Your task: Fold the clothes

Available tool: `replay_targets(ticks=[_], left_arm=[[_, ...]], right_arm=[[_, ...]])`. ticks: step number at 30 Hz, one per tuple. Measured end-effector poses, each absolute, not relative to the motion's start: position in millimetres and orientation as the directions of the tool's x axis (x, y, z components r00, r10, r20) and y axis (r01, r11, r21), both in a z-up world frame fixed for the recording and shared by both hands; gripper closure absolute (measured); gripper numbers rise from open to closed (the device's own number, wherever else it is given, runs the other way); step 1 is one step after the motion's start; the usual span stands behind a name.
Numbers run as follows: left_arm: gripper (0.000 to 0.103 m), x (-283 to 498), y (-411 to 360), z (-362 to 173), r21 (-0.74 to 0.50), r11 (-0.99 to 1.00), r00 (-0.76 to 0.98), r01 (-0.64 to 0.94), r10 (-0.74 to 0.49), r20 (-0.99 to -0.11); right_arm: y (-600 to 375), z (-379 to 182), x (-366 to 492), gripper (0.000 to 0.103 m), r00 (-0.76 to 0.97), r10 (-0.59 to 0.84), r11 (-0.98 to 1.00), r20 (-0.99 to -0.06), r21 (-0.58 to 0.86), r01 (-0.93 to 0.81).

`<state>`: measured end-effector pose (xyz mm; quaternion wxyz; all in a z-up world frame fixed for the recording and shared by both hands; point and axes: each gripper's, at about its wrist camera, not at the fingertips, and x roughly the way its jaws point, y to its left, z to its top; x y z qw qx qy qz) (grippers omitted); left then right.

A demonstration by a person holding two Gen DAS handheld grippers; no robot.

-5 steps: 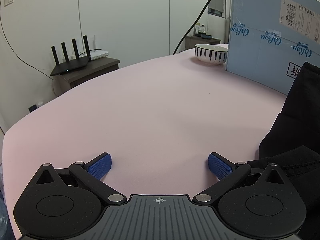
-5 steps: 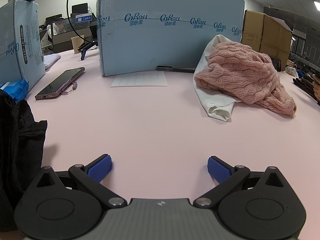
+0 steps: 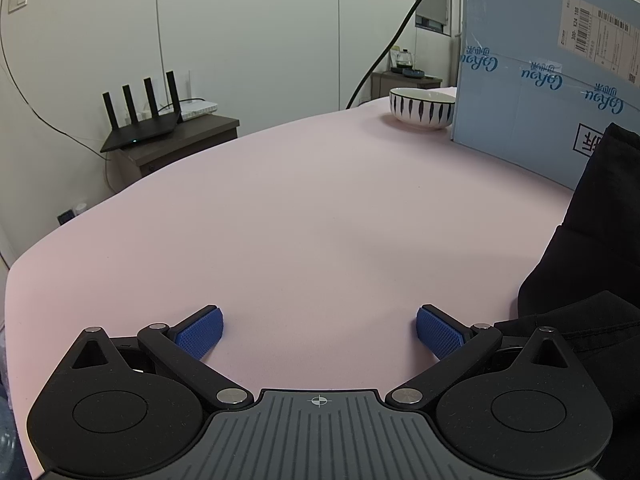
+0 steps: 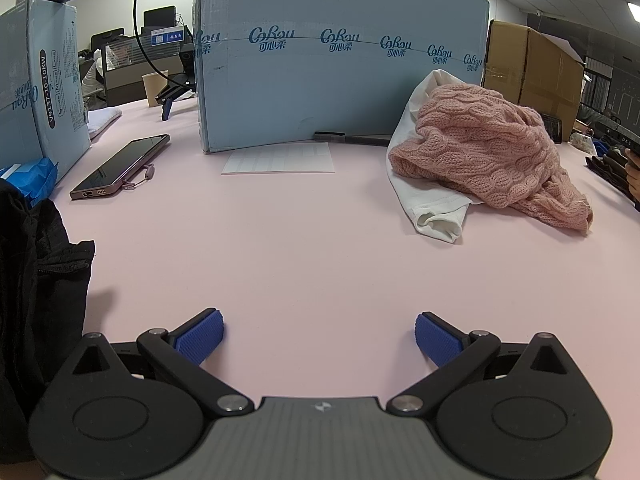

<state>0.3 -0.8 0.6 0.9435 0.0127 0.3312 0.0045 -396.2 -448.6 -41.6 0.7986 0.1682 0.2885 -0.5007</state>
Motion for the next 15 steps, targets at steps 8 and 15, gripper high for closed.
replay_targets(ticks=[8, 15], left_arm=[[0.0, -0.2, -1.1, -1.0, 0.028, 1.0, 0.781, 0.0, 0.018, -0.624], [0.0, 0.7, -1.3, -0.1, 0.029, 1.0, 0.781, 0.0, 0.018, -0.624]], right_arm=[[-448.1, -41.4, -395.5, 0.0, 0.333, -0.702, 0.442, -0.63, -0.019, 0.897], [-447.6, -40.8, -395.1, 0.0, 0.333, -0.702, 0.442, -0.63, -0.018, 0.897]])
